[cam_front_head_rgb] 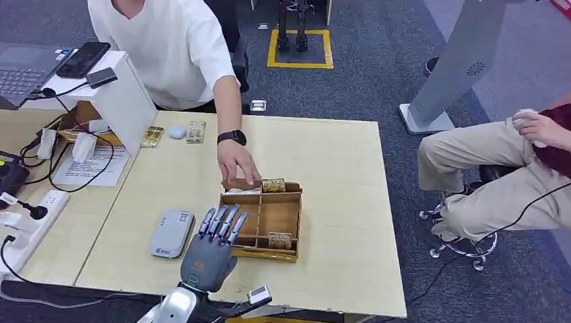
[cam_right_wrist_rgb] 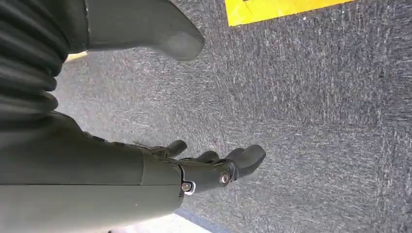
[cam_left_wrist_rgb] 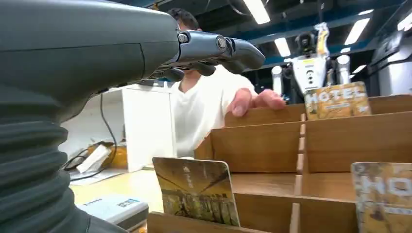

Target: Pass the card to the sensor for recognition and then transmit it.

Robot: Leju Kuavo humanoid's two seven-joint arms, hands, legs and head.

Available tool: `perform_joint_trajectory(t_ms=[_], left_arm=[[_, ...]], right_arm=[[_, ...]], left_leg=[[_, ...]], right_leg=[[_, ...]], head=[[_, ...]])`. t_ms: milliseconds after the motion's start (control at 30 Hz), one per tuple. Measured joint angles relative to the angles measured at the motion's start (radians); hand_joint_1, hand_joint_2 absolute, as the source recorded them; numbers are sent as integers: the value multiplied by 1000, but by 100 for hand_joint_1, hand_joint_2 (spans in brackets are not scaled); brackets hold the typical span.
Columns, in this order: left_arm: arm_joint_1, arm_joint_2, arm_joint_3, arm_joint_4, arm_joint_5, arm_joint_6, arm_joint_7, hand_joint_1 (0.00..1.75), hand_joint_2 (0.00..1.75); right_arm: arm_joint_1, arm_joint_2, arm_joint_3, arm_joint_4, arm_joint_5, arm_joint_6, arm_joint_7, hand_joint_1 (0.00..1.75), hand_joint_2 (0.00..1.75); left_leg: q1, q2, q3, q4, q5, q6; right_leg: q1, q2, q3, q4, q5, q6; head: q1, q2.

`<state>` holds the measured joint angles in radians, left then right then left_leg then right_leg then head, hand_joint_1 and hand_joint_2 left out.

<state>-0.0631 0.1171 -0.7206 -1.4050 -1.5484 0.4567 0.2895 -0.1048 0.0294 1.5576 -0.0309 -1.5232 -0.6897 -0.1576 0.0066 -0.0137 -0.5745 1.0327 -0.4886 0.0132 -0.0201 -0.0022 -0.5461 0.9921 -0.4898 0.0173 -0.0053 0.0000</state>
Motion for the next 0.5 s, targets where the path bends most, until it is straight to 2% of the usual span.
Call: perform_joint_trajectory(t_ms=[100, 333, 367, 400, 500], left_arm=[[-10, 2, -13, 2, 0, -17, 25, 0, 175], [-11, 7, -21, 11, 0, -34, 28, 3, 175], [-12, 8, -24, 12, 0, -34, 28, 37, 175], [-12, 9, -27, 15, 0, -35, 16, 175, 175], [-9, 9, -27, 22, 0, -55, -56, 175, 175]], right_arm=[[0, 0, 0, 0, -4, 0, 1, 0, 175], [0, 0, 0, 0, -5, 0, 2, 0, 175], [0, 0, 0, 0, -5, 0, 2, 0, 175], [0, 0, 0, 0, -4, 0, 2, 0, 175], [0, 0, 0, 0, 4, 0, 2, 0, 175]], left_leg=[[0, 0, 0, 0, 0, 0], [0, 0, 0, 0, 0, 0], [0, 0, 0, 0, 0, 0], [0, 0, 0, 0, 0, 0], [0, 0, 0, 0, 0, 0]], right_leg=[[0, 0, 0, 0, 0, 0], [0, 0, 0, 0, 0, 0], [0, 0, 0, 0, 0, 0], [0, 0, 0, 0, 0, 0], [0, 0, 0, 0, 0, 0]], head=[[0, 0], [0, 0], [0, 0], [0, 0], [0, 0]])
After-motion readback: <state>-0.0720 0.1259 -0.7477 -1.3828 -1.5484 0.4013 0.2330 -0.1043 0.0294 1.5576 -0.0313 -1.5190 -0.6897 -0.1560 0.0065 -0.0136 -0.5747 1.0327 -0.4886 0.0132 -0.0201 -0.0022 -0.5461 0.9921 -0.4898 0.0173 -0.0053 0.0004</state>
